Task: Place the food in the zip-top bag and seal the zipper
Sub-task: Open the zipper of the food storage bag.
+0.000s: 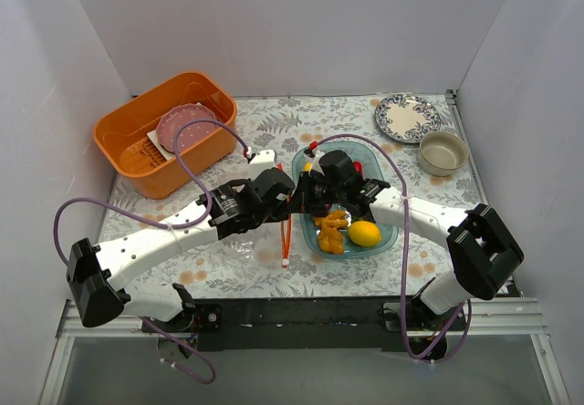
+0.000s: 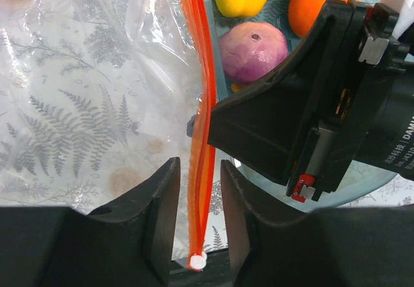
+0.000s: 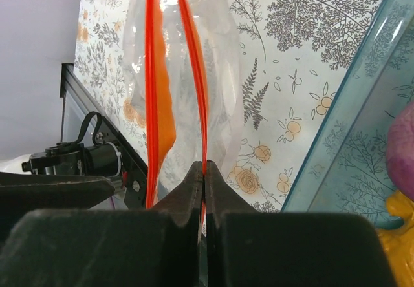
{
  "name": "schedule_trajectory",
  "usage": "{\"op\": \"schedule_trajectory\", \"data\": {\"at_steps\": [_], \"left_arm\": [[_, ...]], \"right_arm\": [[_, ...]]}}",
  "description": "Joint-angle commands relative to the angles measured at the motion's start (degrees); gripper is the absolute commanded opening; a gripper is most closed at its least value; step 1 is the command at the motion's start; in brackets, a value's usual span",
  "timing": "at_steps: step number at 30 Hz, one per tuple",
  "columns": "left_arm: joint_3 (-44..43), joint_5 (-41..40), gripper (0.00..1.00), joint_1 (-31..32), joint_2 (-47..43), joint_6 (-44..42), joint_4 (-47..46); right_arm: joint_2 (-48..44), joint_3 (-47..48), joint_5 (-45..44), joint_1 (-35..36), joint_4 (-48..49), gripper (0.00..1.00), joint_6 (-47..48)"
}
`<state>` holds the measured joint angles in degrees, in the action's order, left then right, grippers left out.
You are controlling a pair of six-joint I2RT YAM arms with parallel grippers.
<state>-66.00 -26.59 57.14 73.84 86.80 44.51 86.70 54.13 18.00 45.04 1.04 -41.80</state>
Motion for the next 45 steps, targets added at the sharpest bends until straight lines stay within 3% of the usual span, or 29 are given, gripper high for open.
{"op": "schedule_trajectory", "data": {"at_steps": [1, 4, 11, 17, 25, 36, 38, 42, 45], "left_arm": [[0.7, 2.2, 0.36, 0.6, -0.7, -1.6, -2.2], [1.4, 2.3, 0.40, 1.2, -1.5, -1.3, -2.8], [2.7, 1.1, 0.39, 5.0, 0.0, 2.7, -0.6], [1.3, -4.6, 0.37, 7.6, 2.4, 5.9, 4.8], [-0.8, -9.9, 0.34, 8.1, 5.0, 8.8, 10.5], [-0.4, -11.7, 0.36, 8.1, 4.2, 9.3, 10.3], [0.2, -12.1, 0.34, 8.1, 4.6, 11.4, 10.9], [2.9, -11.7, 0.15, 8.1, 2.8, 12.4, 8.5], [3.4, -12.1, 0.08, 8.1, 1.7, 13.0, 8.7]], "right_arm": [[-2.3, 1.3, 0.6, 0.2, 2.1, 0.01, 0.0], [-2.1, 1.5, 0.6, 0.2, 2.1, 0.01, -0.1], [-1.8, 2.1, 0.0, 0.2, 1.6, 0.01, -0.1], [-1.6, 3.7, -1.7, 0.2, -0.7, 0.01, 1.3], [-1.7, 4.1, -2.3, 0.2, -1.0, 0.01, 1.8], [-1.8, 4.0, -2.4, 0.2, -2.8, 0.01, 2.1], [-2.1, 3.8, -1.9, 0.2, -2.8, 0.01, 2.1], [-2.5, 3.7, -1.7, 0.2, -2.7, 0.01, 2.2], [-2.1, 3.8, -1.9, 0.2, -3.1, 0.01, 2.6]]}}
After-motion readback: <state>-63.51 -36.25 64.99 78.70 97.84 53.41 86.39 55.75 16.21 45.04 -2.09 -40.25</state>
